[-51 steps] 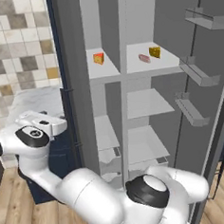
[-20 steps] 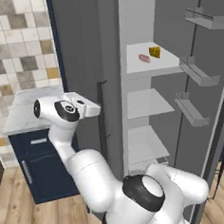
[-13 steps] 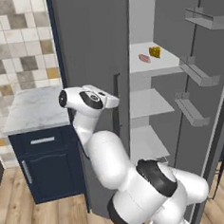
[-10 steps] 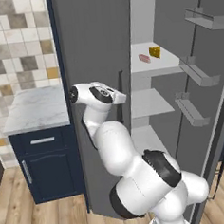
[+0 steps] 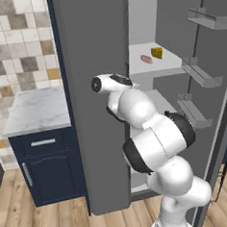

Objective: Pick up the frozen steak from the freezer, place it on any shelf in the fridge, and close the fridge and freezer doors when done.

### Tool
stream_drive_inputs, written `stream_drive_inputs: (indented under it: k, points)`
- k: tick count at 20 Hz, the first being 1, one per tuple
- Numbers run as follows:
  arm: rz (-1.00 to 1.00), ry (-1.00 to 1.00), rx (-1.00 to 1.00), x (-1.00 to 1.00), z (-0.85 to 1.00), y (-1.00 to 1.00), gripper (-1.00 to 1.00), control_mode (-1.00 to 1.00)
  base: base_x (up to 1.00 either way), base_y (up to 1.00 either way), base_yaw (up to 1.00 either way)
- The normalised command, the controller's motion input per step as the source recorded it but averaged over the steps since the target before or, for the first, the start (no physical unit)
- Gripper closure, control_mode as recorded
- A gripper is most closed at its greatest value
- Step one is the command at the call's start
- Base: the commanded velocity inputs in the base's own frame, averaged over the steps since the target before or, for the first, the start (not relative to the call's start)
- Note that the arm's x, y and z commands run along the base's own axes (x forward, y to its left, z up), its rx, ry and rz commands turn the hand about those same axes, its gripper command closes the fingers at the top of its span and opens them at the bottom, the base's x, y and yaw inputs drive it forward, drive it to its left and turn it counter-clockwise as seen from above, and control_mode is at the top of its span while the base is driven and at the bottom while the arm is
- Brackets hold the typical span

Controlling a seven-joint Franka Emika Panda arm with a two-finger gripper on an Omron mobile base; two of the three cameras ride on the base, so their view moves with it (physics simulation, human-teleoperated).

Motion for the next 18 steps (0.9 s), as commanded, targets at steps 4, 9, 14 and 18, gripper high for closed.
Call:
stream_drive_inputs:
  k: [4, 9, 14, 18]
  points:
    - [0.0, 0.03, 0.0, 0.82, 0.0, -0.28, -1.0, -1.0, 0.0, 0.0, 0.0]
    - [0.0, 0.09, 0.02, 0.67, 0.0, -0.17, -1.0, -1.0, 0.0, 0.0, 0.0]
    - [0.0, 0.09, 0.06, 0.29, 0.18, -0.07, -1.0, -1.0, 0.0, 0.0, 0.0]
    - [0.0, -0.01, 0.0, -0.24, 0.95, 0.0, -1.0, -1.0, 0.0, 0.0, 0.0]
